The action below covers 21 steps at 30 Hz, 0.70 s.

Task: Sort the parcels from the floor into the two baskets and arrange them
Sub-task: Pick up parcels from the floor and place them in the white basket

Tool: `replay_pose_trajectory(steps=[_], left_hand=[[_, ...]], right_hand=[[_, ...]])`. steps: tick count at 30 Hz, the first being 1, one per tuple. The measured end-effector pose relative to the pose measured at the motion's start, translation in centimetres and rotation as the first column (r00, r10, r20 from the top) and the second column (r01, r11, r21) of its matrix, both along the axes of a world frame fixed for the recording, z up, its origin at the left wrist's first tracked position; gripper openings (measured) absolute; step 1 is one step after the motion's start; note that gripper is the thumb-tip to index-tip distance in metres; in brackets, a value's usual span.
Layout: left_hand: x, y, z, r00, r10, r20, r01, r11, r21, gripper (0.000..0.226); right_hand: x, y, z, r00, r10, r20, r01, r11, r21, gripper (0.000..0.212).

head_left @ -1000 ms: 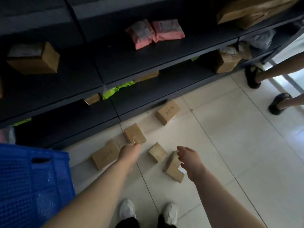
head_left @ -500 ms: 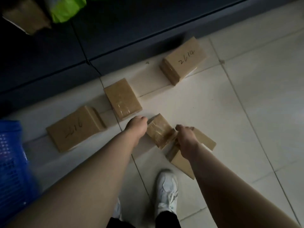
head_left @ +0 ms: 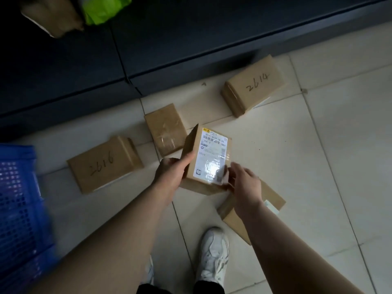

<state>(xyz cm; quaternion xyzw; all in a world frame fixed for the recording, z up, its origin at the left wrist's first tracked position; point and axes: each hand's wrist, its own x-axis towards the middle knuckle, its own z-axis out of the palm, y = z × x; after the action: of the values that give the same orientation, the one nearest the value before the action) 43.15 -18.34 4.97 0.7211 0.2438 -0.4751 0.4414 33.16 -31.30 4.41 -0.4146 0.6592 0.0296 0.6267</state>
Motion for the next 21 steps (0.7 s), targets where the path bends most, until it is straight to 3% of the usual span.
replay_pose_trajectory(steps=[2,5,7,11,15,18,21], left_hand=[[1.2,0.6,0.3,1.000,0.022,0.008,-0.022,0.998,-0.053,0.067],[3.5,1.2,0.5,0.993,0.113,0.036,-0.106,0.982,-0.156,0.027],[4.9,1.6,0.4,0.979,0.202,0.030,-0.191,0.959,-0.211,0.018],[7.2,2.2,-0.8,0.952,0.303,0.038,-0.281,0.917,-0.283,0.022],[8.0,2.9,-2.9,0.955,0.288,0.066,-0.252,0.910,-0.328,0.024],[7.8,3.5,-4.8,0.955,0.291,0.063,-0.249,0.897,-0.366,0.026],[7.4,3.6,-5.7,0.946,0.320,0.058,-0.276,0.885,-0.375,0.028]], right_hand=[[2.0,-0.1,0.9,0.997,0.064,0.053,-0.062,0.997,-0.046,0.048],[5.7,-0.1,1.5,0.968,0.183,0.171,-0.178,0.983,-0.044,0.032],[8.3,0.1,1.2,0.935,0.254,0.247,-0.245,0.967,-0.069,0.036],[12.4,0.8,-0.5,0.879,0.344,0.329,-0.331,0.939,-0.097,0.041],[13.5,1.6,-3.0,0.831,0.498,0.248,-0.497,0.865,-0.069,0.051],[13.1,2.0,-4.3,0.770,0.591,0.241,-0.607,0.795,-0.008,0.028],[12.7,3.0,-4.7,0.756,0.578,0.307,-0.615,0.788,0.029,0.022]])
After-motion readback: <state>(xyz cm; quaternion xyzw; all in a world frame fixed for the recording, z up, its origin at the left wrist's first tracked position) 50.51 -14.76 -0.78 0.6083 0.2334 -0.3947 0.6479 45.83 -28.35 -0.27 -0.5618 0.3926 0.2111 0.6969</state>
